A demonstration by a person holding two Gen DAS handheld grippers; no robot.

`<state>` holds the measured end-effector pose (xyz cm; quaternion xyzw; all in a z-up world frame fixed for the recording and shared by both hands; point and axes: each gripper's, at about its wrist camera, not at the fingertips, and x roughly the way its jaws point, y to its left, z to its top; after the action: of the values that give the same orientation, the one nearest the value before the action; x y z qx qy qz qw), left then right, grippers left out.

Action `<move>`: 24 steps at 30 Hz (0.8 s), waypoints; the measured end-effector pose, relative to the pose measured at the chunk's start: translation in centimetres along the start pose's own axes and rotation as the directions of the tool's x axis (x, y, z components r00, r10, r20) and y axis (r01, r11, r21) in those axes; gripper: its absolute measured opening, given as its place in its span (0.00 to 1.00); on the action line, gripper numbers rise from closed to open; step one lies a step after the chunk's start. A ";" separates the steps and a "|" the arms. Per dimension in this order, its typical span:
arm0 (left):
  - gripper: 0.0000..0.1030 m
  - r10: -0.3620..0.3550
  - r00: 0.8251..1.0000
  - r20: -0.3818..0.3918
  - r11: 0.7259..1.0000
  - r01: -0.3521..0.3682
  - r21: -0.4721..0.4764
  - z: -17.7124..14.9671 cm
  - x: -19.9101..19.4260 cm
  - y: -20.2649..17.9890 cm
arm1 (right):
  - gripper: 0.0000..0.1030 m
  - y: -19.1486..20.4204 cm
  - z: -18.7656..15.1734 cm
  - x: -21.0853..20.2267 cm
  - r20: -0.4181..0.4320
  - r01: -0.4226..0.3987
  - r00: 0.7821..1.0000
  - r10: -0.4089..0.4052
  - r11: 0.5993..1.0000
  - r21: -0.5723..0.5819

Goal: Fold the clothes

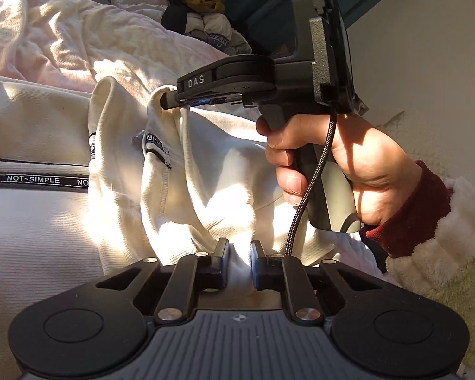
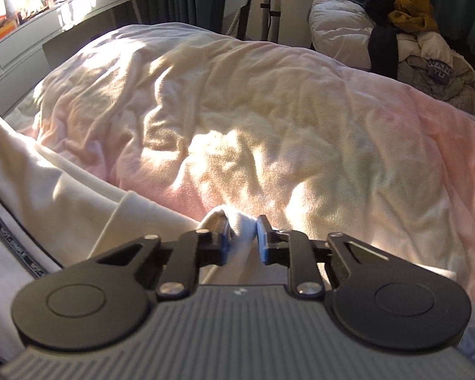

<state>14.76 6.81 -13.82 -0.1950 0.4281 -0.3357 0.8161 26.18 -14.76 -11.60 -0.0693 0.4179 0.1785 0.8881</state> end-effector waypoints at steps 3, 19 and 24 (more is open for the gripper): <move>0.11 -0.021 0.999 0.035 1.000 0.022 -0.023 0.5 -1.6 0.0 | 0.12 0.1 -0.1 -1.9 0.046 0.035 0.998 -0.035 0.999 -0.005; 0.11 0.090 0.995 0.044 0.981 -0.081 -0.178 -0.2 -6.5 3.0 | 0.11 5.9 0.0 -0.1 0.080 0.022 0.997 -0.019 0.999 -0.044; 0.12 0.104 0.994 -0.013 0.976 -0.105 -0.189 -0.5 -5.0 4.0 | 0.13 5.3 -1.2 0.8 0.093 -0.007 0.996 0.008 1.000 -0.017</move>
<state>13.80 13.12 -13.67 -0.2482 0.4689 -0.2504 0.8098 23.82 -9.95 -12.85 -0.0665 0.3747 0.1883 0.9054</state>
